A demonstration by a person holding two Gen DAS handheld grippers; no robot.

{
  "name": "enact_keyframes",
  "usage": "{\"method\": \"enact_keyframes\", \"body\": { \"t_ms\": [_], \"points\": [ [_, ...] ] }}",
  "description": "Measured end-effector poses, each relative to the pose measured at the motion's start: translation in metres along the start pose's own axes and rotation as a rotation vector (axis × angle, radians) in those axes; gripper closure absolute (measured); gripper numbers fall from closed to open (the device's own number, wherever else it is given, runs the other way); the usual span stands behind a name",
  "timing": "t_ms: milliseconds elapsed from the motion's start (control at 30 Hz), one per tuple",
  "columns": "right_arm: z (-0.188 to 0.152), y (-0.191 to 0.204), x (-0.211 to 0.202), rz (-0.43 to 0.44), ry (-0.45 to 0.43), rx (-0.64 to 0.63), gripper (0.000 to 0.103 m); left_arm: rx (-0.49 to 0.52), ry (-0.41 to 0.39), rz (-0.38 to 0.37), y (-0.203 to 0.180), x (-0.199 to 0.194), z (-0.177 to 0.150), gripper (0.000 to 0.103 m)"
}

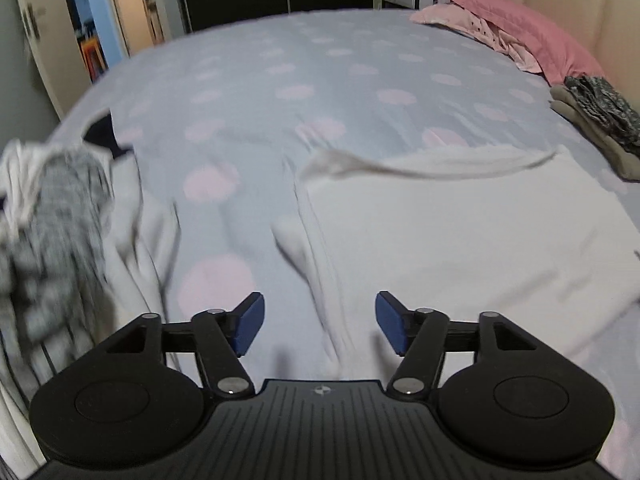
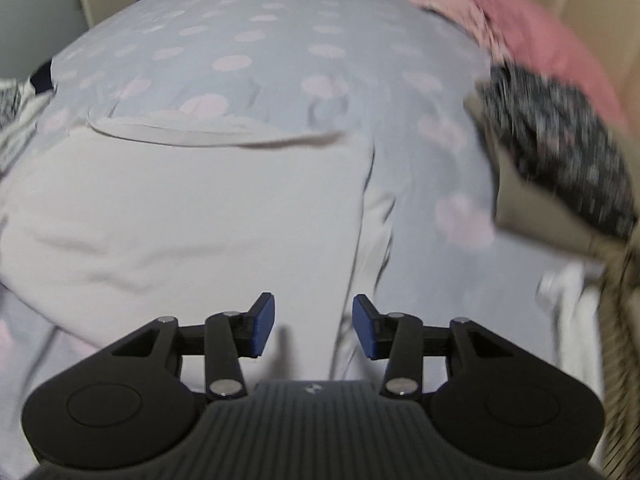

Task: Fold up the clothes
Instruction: 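Fold the lifted hem over toward the collar and release both tools, then pinch the folded sweatshirt edge with both tools and straighten it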

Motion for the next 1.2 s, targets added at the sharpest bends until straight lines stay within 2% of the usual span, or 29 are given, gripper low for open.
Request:
{"method": "enact_keyframes", "body": {
  "t_ms": [167, 400, 567, 633, 700, 733, 800, 833, 867, 1000, 1200],
  "points": [
    [-0.021, -0.007, 0.015, 0.055, 0.117, 0.130, 0.051, -0.077, 0.062, -0.028, 0.000, 0.014, -0.018, 0.040],
    [-0.049, -0.023, 0.041, 0.040, 0.225, 0.272, 0.048, -0.269, 0.151, -0.112, 0.008, 0.038, -0.049, 0.039],
    [-0.051, -0.019, 0.046, 0.025, 0.232, 0.296, 0.046, -0.226, 0.142, -0.068, 0.000, 0.043, -0.049, 0.041],
    [-0.051, -0.016, 0.047, 0.011, 0.229, 0.289, 0.047, -0.204, 0.133, -0.055, -0.006, 0.043, -0.046, 0.048],
    [-0.052, -0.013, 0.047, -0.001, 0.223, 0.280, 0.050, -0.177, 0.126, -0.045, -0.013, 0.044, -0.042, 0.061],
    [-0.052, -0.010, 0.046, 0.000, 0.220, 0.272, 0.054, -0.160, 0.123, -0.041, -0.017, 0.044, -0.040, 0.065],
    [-0.052, -0.007, 0.044, 0.004, 0.215, 0.258, 0.064, -0.133, 0.118, -0.036, -0.023, 0.043, -0.036, 0.079],
    [-0.050, -0.006, 0.042, 0.008, 0.214, 0.260, 0.075, -0.129, 0.116, -0.037, -0.025, 0.042, -0.034, 0.083],
    [-0.048, -0.005, 0.041, 0.012, 0.213, 0.262, 0.084, -0.132, 0.115, -0.040, -0.026, 0.041, -0.033, 0.092],
    [-0.040, -0.003, 0.034, 0.020, 0.213, 0.281, 0.087, -0.133, 0.122, -0.035, -0.024, 0.031, -0.027, 0.094],
    [-0.019, 0.003, 0.008, 0.035, 0.206, 0.278, 0.088, -0.144, 0.114, -0.046, -0.009, -0.006, -0.011, 0.095]
  ]
}}
Point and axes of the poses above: each gripper's, at about its wrist camera, not at the fingertips, and x roughly the way its jaws point, y to its left, z to its top, the point moved 7 cm from there along x, roughly the way its jaws point, and after that the axes turned 14 degrees about x, right-handed, at the moved point
